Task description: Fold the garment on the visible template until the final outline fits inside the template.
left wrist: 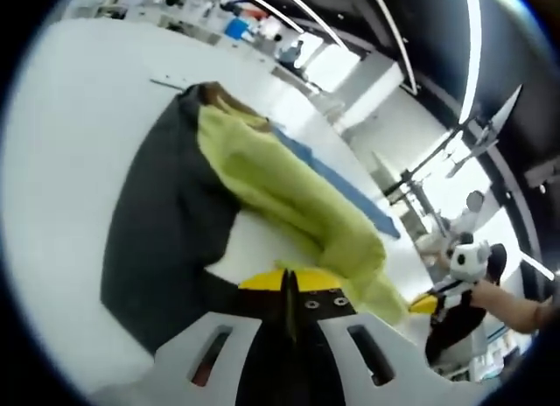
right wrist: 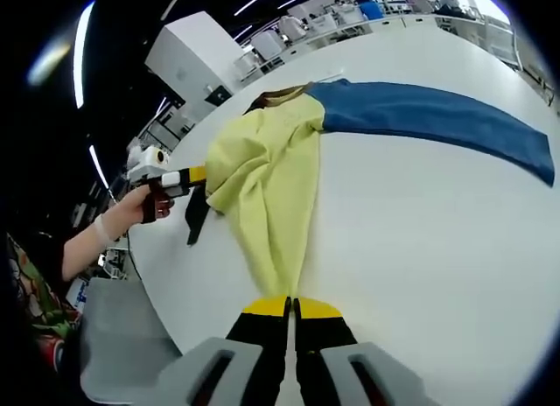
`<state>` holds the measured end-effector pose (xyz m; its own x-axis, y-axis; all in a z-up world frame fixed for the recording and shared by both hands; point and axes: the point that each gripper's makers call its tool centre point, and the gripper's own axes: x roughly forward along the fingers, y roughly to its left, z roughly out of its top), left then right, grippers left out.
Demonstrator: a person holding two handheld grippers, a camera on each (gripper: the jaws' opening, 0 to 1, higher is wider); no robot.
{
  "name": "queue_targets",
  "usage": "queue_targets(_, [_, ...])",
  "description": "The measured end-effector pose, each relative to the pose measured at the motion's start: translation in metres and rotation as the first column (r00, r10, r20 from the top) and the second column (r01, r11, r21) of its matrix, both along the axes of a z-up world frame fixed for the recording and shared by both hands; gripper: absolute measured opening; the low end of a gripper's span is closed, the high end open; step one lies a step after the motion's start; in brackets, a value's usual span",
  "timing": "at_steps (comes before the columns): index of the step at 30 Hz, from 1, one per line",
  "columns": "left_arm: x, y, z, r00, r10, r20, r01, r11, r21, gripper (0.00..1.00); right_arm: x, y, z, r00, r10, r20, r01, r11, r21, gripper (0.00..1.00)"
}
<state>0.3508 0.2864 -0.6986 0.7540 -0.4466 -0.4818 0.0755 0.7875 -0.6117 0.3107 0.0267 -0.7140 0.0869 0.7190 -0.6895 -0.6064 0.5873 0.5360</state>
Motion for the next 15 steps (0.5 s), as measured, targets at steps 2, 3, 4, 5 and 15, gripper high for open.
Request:
queue_targets(2, [-0.002, 0.001, 0.006, 1.0, 0.008, 0.016, -0.008, 1.0, -0.002, 0.0, 0.0, 0.0, 0.001, 1.0, -0.001, 0.002, 0.001, 1.0, 0.001, 0.0])
queue_targets(3, [-0.004, 0.003, 0.01, 1.0, 0.014, 0.028, -0.014, 1.0, -0.002, 0.0, 0.0, 0.0, 0.003, 1.0, -0.001, 0.003, 0.001, 1.0, 0.002, 0.0])
queue_targets(4, [-0.005, 0.004, 0.013, 0.999, 0.02, 0.043, -0.02, 1.0, 0.003, 0.0, 0.0, 0.0, 0.003, 1.0, -0.001, 0.006, 0.001, 1.0, 0.002, 0.0])
queue_targets(5, [-0.008, 0.005, 0.016, 0.998, 0.026, 0.051, -0.026, 1.0, 0.006, 0.0, 0.0, 0.0, 0.005, 1.0, 0.0, 0.008, 0.0, 1.0, 0.004, 0.0])
queue_targets(15, [-0.036, 0.012, 0.036, 0.99, 0.072, 0.124, -0.075, 0.997, 0.017, 0.0, -0.001, -0.003, 0.02, 0.999, 0.013, 0.032, -0.013, 1.0, 0.005, 0.0])
